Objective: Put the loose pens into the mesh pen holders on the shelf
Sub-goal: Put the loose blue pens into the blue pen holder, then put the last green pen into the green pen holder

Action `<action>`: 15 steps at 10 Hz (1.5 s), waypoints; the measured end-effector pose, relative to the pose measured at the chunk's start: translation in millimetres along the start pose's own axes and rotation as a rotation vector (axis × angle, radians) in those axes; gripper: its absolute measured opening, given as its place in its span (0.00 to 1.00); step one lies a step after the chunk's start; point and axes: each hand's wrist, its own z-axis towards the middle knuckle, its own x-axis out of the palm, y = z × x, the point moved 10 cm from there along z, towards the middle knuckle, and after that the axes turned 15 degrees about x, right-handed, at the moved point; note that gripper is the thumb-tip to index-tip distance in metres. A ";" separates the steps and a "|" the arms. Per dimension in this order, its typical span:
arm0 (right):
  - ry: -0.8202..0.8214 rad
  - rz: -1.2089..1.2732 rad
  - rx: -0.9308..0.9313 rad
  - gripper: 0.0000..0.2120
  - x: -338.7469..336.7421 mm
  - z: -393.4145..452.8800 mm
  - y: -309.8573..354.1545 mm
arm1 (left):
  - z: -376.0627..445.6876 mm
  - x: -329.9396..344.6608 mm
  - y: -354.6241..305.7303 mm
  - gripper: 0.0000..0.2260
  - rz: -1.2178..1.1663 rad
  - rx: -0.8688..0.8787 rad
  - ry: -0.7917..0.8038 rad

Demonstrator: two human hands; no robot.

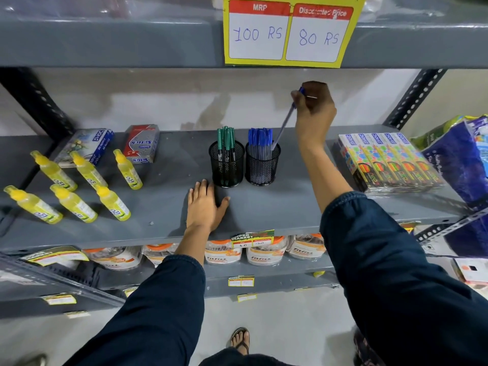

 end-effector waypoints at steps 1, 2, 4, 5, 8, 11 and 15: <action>0.083 -0.128 0.034 0.04 26.5 -11.3 -14.2 | -0.1 0.2 0.5 0.29 0.003 0.001 0.009; 0.161 -0.260 0.114 0.05 43.9 -21.2 -46.0 | 0.2 1.0 0.5 0.28 0.020 0.002 0.020; 0.279 -0.478 0.109 0.10 59.7 -34.6 -78.5 | 1.3 1.9 0.7 0.28 0.017 -0.004 0.024; 0.334 -0.581 0.020 0.16 63.8 -36.4 -78.4 | 0.9 1.7 1.1 0.28 0.014 -0.002 0.019; -0.085 -0.932 0.169 0.18 -48.2 -45.2 -123.2 | 0.2 0.6 -0.2 0.28 0.015 0.008 0.009; -0.309 -1.153 0.347 0.14 -157.5 -91.9 -162.2 | 0.7 1.3 -1.6 0.27 0.019 0.018 0.006; -0.232 -0.901 0.315 0.18 -168.7 -81.1 -140.9 | 0.6 1.7 -2.1 0.27 0.020 0.022 0.005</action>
